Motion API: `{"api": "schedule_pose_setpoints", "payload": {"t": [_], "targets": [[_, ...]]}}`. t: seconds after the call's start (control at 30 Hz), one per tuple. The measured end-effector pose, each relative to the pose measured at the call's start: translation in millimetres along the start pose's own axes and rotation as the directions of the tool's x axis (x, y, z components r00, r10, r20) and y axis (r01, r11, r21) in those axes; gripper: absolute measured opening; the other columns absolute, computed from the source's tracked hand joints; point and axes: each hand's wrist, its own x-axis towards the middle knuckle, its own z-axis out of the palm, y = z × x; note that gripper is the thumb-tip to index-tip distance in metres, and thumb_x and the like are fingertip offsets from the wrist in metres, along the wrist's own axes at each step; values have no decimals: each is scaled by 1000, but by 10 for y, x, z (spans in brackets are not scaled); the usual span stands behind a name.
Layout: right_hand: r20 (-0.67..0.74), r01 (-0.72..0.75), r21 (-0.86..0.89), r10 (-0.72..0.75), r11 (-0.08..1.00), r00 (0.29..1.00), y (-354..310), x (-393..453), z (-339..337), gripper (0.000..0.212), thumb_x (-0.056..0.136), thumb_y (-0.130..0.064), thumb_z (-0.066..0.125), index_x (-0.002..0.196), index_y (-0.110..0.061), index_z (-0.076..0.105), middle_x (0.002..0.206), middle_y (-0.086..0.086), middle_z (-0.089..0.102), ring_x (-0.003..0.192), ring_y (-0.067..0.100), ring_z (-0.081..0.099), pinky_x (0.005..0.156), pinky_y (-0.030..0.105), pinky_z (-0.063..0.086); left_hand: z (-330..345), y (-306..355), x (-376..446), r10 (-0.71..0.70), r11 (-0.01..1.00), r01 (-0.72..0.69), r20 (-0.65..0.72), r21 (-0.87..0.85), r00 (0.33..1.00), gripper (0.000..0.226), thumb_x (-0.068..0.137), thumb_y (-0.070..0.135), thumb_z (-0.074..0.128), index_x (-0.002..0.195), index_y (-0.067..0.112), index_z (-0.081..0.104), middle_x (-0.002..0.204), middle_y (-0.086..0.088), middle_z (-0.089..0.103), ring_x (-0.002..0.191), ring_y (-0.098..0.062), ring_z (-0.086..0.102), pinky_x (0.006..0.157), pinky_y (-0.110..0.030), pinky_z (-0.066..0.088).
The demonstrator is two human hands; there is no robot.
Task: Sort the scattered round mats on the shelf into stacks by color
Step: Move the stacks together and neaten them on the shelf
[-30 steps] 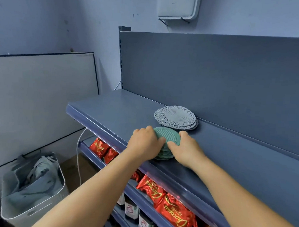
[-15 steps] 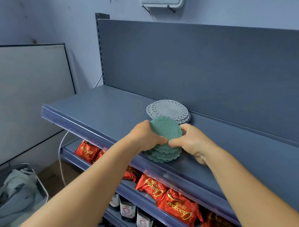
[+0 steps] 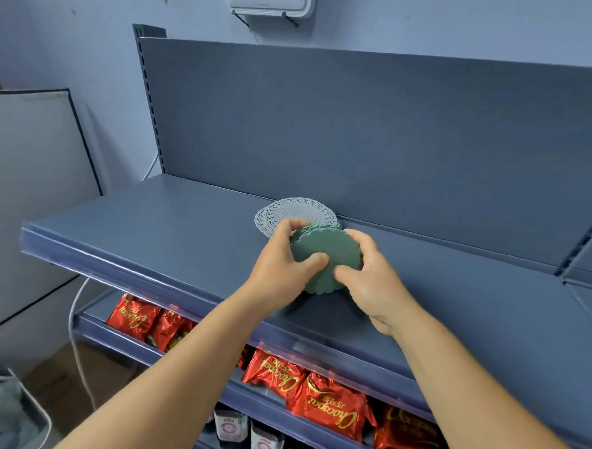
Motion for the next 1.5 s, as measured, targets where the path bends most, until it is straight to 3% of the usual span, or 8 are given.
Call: {"api": "schedule_pose_setpoints", "payload": {"t": [0.23, 0.4, 0.57, 0.67, 0.83, 0.97, 1.27, 1.5], "targets": [[-47, -50, 39, 52, 998, 998, 35, 18, 148, 69, 67, -34, 50, 133, -33, 32, 136, -1, 46, 119, 20, 52, 104, 43, 44, -8, -49, -39, 50, 997, -52, 32, 57, 998, 34, 92, 12, 55, 120, 25, 41, 115, 4, 57, 94, -4, 58, 74, -9, 47], [7, -38, -60, 39, 997, 999, 23, 23, 172, 71, 71, -25, 46, 138, -29, 21, 141, 2, 39, 126, 23, 44, 106, 39, 40, -18, -55, -54, 26, 983, -54, 154, 178, 988, 45, 93, 9, 46, 133, 14, 27, 134, -5, 37, 116, -18, 45, 89, -25, 38], [2, -27, -171, 28, 985, 1000, 69, 20, 117, 65, 89, 0, 36, 144, -29, 15, 140, 1, 39, 117, 21, 46, 84, 25, 41, -46, -69, -33, 33, 952, -96, 215, 290, 976, 46, 93, 2, 39, 136, 10, 24, 140, -11, 34, 127, -27, 40, 101, -36, 39], [-70, -45, -202, 32, 978, 997, 72, -13, 83, 55, 91, -6, 36, 140, -32, 28, 126, 1, 54, 105, 22, 56, 81, 31, 49, -26, -55, -29, 56, 943, -105, 160, 316, 985, 47, 94, 1, 40, 138, 12, 27, 139, -6, 40, 121, -19, 44, 95, -27, 38], [-271, -62, -50, 46, 997, 961, 61, -125, -129, 34, 88, -6, 49, 117, -24, 56, 111, -2, 69, 103, 20, 64, 93, 40, 52, 144, 31, -35, 76, 970, -96, 96, 223, 992, 43, 94, 10, 49, 136, 17, 38, 124, 4, 55, 105, -12, 51, 84, -21, 38], [-353, -68, 70, 89, 995, 931, 47, -325, -469, 28, 87, -7, 53, 104, -26, 66, 101, -2, 73, 98, 21, 69, 90, 43, 55, 445, 134, -57, 68, 978, -91, 129, 186, 989, 44, 91, 21, 51, 135, 21, 46, 125, -3, 57, 110, -19, 56, 98, -36, 46], [-552, -83, 245, 209, 966, 807, 263, -992, -1561, 21, 90, -16, 62, 110, -18, 61, 91, -2, 69, 78, 9, 66, 72, 27, 55, 1540, 597, -337, -15, 1000, 21, 234, -23, 972, 27, 88, 26, 62, 114, 18, 65, 96, 5, 70, 93, -17, 67, 88, -44, 56], [-677, -99, 253, 249, 962, 693, 442, -1784, -2617, 23, 89, -21, 64, 111, -17, 61, 98, 3, 69, 79, 10, 64, 63, 21, 52, 2652, 1072, -892, -13, 986, 76, 393, -147, 920, 28, 93, 26, 57, 117, 15, 66, 101, 3, 72, 98, -17, 68, 91, -43, 55]]}}
